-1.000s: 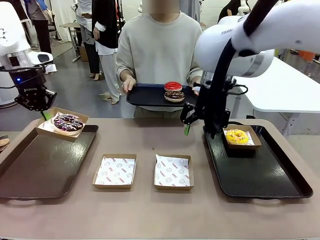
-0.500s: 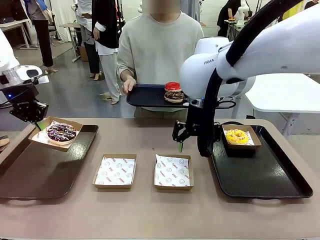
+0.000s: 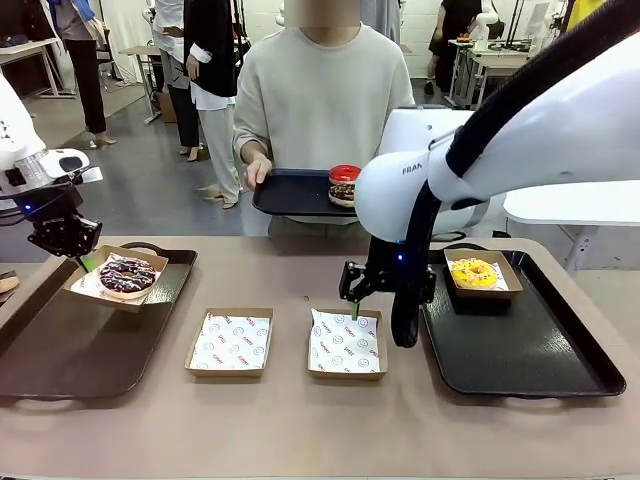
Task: Individually package the donuts and arrange them on the tray.
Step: Place the picked Paper togo box on the Handle tray while simultaneously picking up another Paper togo box from the table with the other hand.
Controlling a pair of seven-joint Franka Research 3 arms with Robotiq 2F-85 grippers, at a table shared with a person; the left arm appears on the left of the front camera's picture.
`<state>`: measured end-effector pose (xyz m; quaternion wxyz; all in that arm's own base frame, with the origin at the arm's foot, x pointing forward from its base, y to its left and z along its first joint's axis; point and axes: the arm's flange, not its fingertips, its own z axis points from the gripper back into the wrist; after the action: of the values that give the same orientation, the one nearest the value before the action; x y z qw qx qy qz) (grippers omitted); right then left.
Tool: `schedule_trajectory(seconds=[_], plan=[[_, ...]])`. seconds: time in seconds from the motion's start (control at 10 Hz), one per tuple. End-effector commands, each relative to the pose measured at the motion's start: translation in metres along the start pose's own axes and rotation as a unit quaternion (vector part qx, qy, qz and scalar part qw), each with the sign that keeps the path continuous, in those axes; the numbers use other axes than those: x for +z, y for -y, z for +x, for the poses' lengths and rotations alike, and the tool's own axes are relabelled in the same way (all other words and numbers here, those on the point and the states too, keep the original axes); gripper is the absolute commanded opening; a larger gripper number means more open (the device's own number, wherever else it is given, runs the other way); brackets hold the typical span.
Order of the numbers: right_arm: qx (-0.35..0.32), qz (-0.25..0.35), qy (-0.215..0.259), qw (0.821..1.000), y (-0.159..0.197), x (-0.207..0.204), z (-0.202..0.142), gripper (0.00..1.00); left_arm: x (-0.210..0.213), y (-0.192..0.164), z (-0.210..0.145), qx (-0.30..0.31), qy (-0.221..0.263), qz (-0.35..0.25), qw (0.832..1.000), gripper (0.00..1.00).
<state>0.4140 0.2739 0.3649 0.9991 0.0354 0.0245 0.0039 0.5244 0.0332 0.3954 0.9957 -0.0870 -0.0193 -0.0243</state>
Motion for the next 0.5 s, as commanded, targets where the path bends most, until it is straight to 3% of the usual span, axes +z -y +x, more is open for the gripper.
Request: schedule_trajectory(seconds=[0.0,0.4], plan=[[-0.02,-0.003,0.017,1.0,0.006,-0.016,-0.005,1.0,0.0,-0.001,0.009,-0.007,0.014,-0.011,1.0,0.01],[-0.026,0.005,0.007,1.0,0.011,-0.03,0.0,1.0,-0.008,0.008,0.019,0.009,0.019,-0.014,1.0,0.01]])
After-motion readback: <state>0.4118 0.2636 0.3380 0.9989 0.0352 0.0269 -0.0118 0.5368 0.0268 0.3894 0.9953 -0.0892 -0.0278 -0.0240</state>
